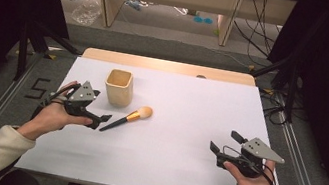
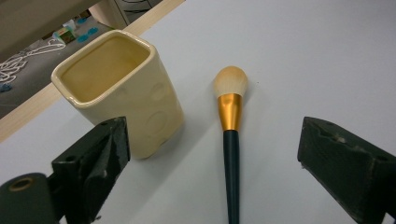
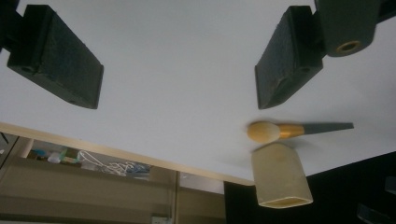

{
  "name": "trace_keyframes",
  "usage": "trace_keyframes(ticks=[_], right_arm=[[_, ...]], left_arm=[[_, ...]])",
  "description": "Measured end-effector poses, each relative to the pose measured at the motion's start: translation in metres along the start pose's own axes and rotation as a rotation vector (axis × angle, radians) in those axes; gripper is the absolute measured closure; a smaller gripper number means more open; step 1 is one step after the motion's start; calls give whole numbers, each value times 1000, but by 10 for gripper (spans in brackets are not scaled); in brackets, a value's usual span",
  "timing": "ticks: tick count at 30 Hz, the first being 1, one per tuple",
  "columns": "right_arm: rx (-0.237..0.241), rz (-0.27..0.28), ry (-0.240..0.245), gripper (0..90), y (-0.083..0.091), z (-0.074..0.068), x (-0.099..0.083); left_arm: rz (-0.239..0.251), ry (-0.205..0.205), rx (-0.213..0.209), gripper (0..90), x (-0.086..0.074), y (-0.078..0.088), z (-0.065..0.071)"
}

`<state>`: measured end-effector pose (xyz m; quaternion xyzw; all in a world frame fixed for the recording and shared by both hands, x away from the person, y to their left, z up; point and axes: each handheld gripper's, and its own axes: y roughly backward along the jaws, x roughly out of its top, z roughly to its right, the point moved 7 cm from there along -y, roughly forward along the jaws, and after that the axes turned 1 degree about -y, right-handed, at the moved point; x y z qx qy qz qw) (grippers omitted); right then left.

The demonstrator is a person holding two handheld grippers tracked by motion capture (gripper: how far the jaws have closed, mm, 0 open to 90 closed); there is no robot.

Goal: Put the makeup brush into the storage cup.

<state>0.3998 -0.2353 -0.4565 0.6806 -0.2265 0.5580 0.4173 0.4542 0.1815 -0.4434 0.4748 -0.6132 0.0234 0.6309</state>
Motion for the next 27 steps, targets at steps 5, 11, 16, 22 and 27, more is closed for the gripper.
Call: trace_keyframes(ticks=[5, 11, 16, 22, 27], right_arm=[[8, 2, -3, 164, 0, 0, 0], [0, -1, 1, 164, 0, 0, 0], [1, -3, -5, 164, 0, 0, -1], [5, -6, -2, 163, 0, 0, -1], [5, -8, 0, 163, 0, 0, -1]], left_arm=[[-11, -12, -8, 91, 2, -3, 0], [-17, -17, -12, 98, 2, -6, -2], [-38, -31, -20, 106, 1, -7, -4], [-52, -15, -32, 110, 2, -10, -3], [-63, -27, -37, 122, 6, -12, -3]])
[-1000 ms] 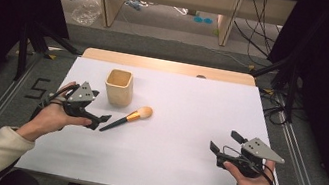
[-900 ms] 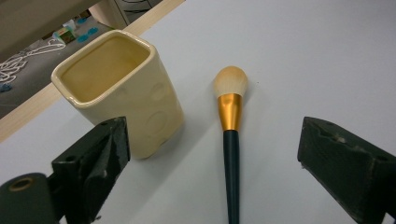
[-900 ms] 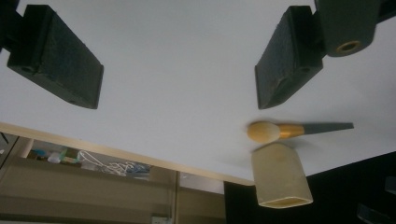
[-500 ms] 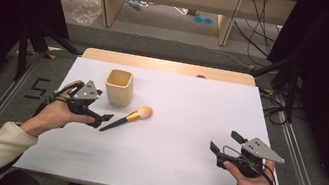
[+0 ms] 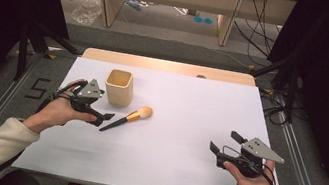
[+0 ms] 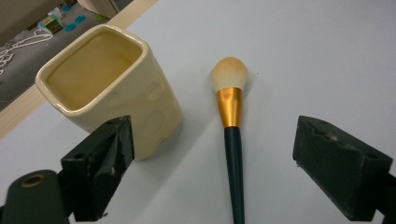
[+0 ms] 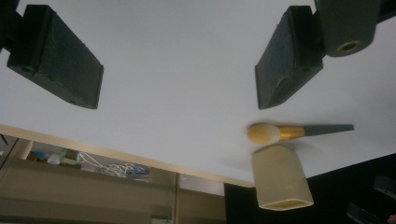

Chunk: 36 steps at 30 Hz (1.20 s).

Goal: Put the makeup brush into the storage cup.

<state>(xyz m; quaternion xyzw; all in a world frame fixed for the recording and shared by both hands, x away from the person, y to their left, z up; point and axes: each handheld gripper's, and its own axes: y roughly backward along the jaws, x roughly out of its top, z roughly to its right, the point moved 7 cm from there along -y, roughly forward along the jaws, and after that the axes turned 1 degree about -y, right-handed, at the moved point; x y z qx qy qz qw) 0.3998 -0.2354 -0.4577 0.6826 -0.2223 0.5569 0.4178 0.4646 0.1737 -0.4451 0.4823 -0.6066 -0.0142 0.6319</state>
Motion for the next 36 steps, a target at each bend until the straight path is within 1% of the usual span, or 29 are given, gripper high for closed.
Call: trace_keyframes(ticks=[1, 2, 4, 5, 6, 7, 8, 9, 11, 12, 13, 15, 16, 17, 18, 20, 26, 27, 28, 31, 32, 33, 36], right_arm=[[1, 0, 1, 163, 0, 0, 0], [7, 10, -7, 163, -1, -1, 0], [8, 12, -6, 163, -1, -1, 1], [8, 12, -4, 164, -1, -1, 0], [-1, 0, 0, 163, 0, 0, 0], [-1, -1, -2, 163, 0, 0, 0], [-1, 1, 2, 163, 0, 0, 0], [0, 1, 1, 163, 0, 0, 0], [0, 0, 2, 163, 0, 0, 0], [0, -1, 2, 163, 0, 0, 0], [0, 0, -2, 163, 0, 0, 0], [0, 0, 2, 163, 0, 0, 0], [7, 10, -4, 163, -1, -1, 0], [8, 11, -6, 163, -1, -1, 0], [6, 9, -8, 163, -1, -1, 0], [0, -1, 1, 163, 0, 0, 0], [0, -1, 4, 163, 0, 0, 0], [0, -1, 4, 163, 0, 0, 0], [1, 0, 4, 163, 0, 0, 0], [2, 0, 3, 163, 0, 0, 0], [2, 0, 3, 163, 0, 0, 0], [2, -1, 3, 163, 0, 0, 0], [2, 0, 4, 163, 0, 0, 0]], left_arm=[[-1, 1, -5, 122, 1, 0, 0], [-1, -5, -1, 122, 3, 0, 0], [7, -2, 7, 122, 5, 0, -1], [18, -2, 14, 122, 7, 0, -3], [29, -2, 9, 126, 9, 1, -4], [49, 14, 10, 126, 11, 1, -4], [59, -2, 18, 127, 13, 3, -6], [84, 19, 20, 127, 15, 3, -7], [114, 18, 24, 124, 19, 4, -8], [117, 12, 25, 121, 20, 5, -9], [140, 29, 25, 117, 23, 4, -8], [150, 30, 21, 113, 25, 5, -8], [153, 29, 17, 111, 26, 5, -8], [163, 34, 18, 111, 27, 6, -8], [172, 26, 20, 110, 28, 6, -9], [201, 37, 23, 111, 31, 5, -9], [258, 48, 17, 101, 38, 1, -8], [258, 48, 17, 100, 38, 1, -8], [288, 55, 16, 100, 42, 0, -8], [320, 61, 16, 100, 47, -1, -7], [328, 59, 16, 100, 48, -1, -8], [340, 65, 16, 98, 49, -1, -8], [356, 71, 19, 95, 52, -4, -8]])
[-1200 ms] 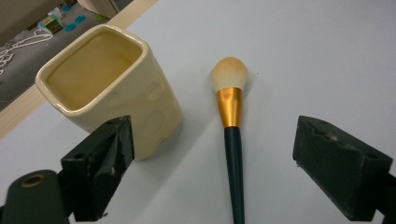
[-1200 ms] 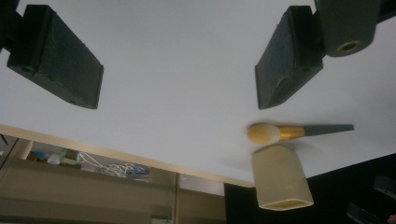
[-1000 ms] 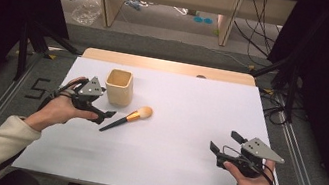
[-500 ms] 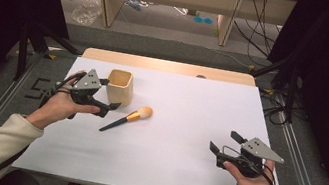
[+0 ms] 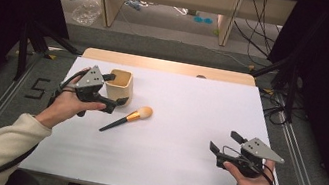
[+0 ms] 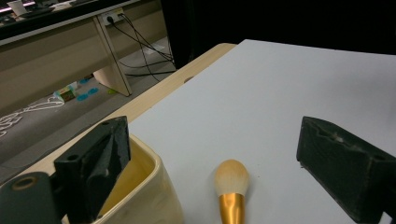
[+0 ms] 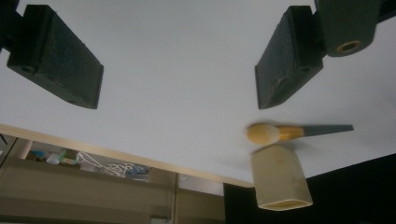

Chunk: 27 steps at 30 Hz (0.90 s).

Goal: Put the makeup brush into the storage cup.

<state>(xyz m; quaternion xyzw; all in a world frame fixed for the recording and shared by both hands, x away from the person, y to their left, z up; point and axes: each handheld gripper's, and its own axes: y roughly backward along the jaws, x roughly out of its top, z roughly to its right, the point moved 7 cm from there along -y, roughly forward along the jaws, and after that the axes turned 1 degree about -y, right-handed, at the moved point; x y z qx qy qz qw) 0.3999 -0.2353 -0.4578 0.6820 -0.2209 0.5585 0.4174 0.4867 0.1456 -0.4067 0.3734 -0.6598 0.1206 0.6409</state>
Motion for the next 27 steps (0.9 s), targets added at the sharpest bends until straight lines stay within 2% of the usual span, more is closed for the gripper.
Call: trace_keyframes(ticks=[19, 20, 21, 27], right_arm=[[2, -2, -1, 164, 0, 0, 0], [4, -30, -1, 163, 2, 0, -2], [12, 4, -9, 163, -1, -1, 0], [6, -6, -13, 163, 0, -1, -1]], left_arm=[[55, 21, 12, 94, 7, -21, -3], [57, 21, 11, 94, 7, -22, -3], [58, 24, 13, 94, 7, -23, -3], [59, 25, 12, 94, 9, -32, -3]])
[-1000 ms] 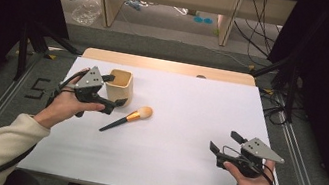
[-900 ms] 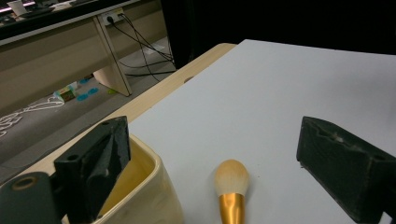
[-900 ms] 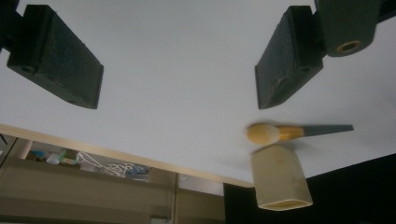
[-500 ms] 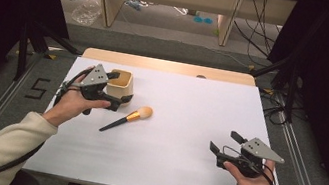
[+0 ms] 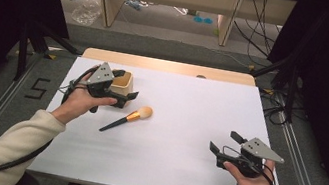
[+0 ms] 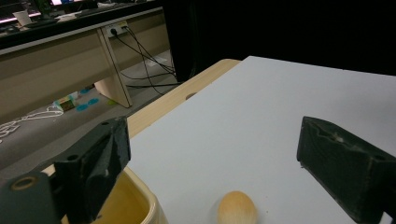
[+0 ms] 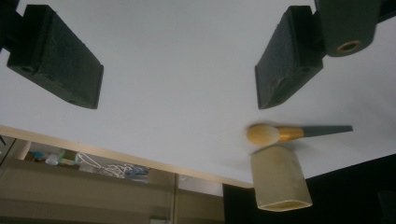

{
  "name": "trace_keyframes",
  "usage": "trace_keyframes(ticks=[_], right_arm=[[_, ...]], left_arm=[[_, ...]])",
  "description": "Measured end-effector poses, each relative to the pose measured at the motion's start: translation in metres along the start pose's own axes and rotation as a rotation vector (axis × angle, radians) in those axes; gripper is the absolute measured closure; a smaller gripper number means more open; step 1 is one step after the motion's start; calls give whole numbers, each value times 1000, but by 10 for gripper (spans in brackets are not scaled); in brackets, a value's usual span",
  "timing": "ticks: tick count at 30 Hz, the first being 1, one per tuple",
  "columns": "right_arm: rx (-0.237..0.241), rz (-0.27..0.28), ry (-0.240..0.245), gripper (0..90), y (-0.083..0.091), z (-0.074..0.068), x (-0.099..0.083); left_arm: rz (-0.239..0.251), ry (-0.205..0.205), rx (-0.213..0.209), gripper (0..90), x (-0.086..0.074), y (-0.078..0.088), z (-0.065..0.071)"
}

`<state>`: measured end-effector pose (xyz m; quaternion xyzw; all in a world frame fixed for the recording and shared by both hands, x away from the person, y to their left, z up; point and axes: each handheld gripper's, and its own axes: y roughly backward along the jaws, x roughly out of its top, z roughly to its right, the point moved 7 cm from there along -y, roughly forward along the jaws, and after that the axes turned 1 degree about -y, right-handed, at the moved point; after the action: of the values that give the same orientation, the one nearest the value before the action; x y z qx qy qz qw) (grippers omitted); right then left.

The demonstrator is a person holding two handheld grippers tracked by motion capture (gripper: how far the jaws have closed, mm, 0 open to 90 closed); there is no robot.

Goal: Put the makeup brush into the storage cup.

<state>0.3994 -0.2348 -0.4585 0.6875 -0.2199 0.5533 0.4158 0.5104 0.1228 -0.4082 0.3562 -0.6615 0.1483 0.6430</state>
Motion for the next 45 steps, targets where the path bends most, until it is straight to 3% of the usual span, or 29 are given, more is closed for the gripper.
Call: trace_keyframes(ticks=[14, 19, 25, 28, 29, 32, 33, 37, 45], right_arm=[[8, 2, 2, 163, -1, 0, 0], [9, 3, 2, 163, -1, 0, -1], [5, -24, 10, 162, 0, 1, -2], [5, -10, 8, 163, -1, 0, -2], [2, -9, 7, 163, -1, 1, -2], [3, -8, 7, 162, -1, 1, -2], [8, -24, 11, 162, 0, 0, -2], [9, -13, -1, 163, -1, 0, -2], [5, -9, 7, 163, -2, 0, -2]], left_arm=[[5, 2, 10, 99, 6, -11, -5], [-20, -2, 10, 101, 4, -16, -5], [-112, -39, 8, 113, -2, -22, -5], [-155, -51, -4, 122, -4, -24, -4], [-200, -62, -14, 123, -8, -26, -2], [-235, -68, -34, 129, -11, -27, -1], [-276, -72, -45, 132, -14, -28, 1], [-335, -96, -64, 152, -18, -30, 4], [-500, -129, -120, 164, -28, -30, 10]])
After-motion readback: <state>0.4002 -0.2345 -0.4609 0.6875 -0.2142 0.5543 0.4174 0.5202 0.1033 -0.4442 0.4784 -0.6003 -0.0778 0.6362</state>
